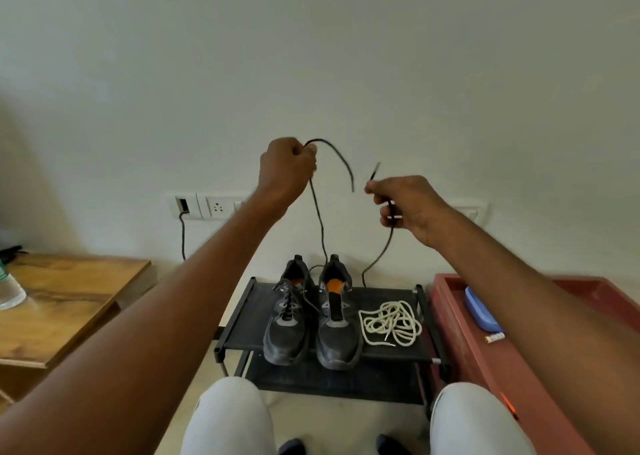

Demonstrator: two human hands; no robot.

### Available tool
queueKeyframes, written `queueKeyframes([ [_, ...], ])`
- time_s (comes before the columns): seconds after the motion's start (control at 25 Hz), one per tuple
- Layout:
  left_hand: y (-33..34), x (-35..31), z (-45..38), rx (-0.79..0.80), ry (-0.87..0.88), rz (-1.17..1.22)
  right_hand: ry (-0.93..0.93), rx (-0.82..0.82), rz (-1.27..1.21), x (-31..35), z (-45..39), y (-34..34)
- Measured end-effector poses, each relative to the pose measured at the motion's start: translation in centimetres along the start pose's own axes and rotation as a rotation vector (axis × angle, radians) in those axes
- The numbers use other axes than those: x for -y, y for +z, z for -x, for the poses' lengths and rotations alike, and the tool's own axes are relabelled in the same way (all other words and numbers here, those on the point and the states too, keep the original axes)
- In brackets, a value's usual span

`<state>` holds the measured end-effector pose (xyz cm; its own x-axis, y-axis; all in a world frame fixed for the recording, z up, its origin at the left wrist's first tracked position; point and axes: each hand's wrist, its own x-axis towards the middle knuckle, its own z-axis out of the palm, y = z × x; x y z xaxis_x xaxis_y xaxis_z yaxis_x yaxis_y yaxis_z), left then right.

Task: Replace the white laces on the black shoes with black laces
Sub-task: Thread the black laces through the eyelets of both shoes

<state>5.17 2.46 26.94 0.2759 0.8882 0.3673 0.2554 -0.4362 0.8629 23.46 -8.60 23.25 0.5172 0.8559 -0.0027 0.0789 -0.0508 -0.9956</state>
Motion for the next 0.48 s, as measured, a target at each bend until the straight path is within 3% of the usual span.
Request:
queueKeyframes([
  [0.08,0.9,4.3,1.6,0.051,-0.191,0.168,0.049,0.011,0.160,-5.2,-0.3,-0.1],
  [0.16,2.0,8.5,3.2,0.025,-0.300,0.118,0.092,0.036,0.326,-10.6,-0.8,-0.1],
  [0.28,4.2,13.8,5.4,0.037,-0.335,-0.084,0.114,0.072,0.536,-18.2,-1.4,0.6],
  [0.4,7.1,18.9,7.3,0.222,-0.370,-0.214,0.133,0.113,0.660,-24.1,-1.8,1.9],
  [0.48,9.1,22.5,8.0,0.377,-0.294,-0.358,0.104,0.157,0.796,-26.2,-2.5,2.8],
])
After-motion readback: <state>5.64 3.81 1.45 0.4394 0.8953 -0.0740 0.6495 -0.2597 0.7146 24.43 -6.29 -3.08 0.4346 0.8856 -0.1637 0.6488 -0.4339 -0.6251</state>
